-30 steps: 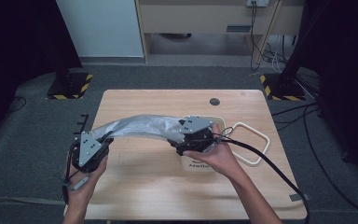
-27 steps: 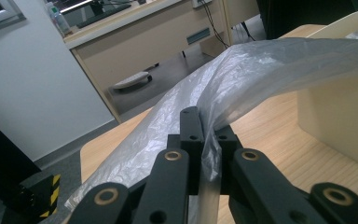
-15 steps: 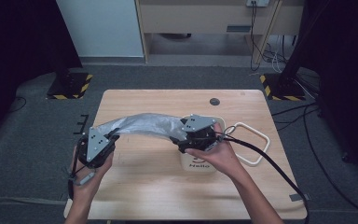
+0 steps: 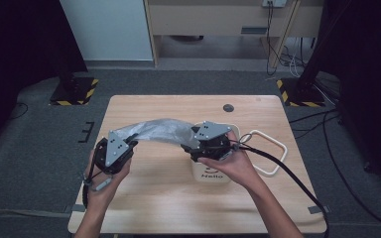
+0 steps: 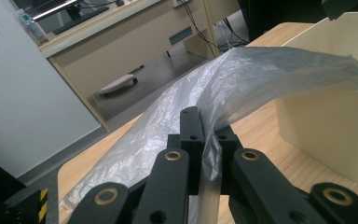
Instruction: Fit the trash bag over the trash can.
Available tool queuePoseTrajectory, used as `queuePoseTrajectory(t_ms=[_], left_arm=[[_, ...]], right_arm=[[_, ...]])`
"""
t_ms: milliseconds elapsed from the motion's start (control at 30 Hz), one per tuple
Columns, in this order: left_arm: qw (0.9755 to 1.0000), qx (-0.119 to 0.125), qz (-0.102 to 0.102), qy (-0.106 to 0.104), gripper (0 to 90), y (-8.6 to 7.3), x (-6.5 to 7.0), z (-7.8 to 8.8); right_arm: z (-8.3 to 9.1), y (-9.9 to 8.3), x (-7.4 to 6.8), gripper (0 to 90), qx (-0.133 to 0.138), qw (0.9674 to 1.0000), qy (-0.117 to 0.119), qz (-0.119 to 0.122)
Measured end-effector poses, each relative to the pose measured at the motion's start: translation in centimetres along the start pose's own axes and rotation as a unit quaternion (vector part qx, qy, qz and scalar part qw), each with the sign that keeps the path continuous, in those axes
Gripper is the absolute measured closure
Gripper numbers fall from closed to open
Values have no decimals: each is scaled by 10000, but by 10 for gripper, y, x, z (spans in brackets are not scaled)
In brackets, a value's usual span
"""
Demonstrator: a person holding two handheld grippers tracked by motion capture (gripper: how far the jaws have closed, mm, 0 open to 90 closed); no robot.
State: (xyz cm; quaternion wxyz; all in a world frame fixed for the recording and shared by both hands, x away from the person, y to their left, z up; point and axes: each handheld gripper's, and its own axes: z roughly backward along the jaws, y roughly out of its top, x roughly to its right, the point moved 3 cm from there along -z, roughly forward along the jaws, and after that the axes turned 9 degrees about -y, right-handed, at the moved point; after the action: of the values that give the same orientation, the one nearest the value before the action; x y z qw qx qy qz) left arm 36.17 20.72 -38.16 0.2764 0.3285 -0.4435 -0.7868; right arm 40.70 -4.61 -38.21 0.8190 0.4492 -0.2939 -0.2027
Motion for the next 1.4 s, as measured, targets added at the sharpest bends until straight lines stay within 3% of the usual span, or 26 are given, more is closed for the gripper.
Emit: queuePoseTrajectory(t_ms=[800,1400], left_arm=[[9997,-108,-80,-179,877,12,9,-30],[9995,-105,-128,-254,878,18,17,-40]], right_arm=[[3,3,1,417,46,9999,7,92],[-10,9,3,334,186,9997,-124,123]])
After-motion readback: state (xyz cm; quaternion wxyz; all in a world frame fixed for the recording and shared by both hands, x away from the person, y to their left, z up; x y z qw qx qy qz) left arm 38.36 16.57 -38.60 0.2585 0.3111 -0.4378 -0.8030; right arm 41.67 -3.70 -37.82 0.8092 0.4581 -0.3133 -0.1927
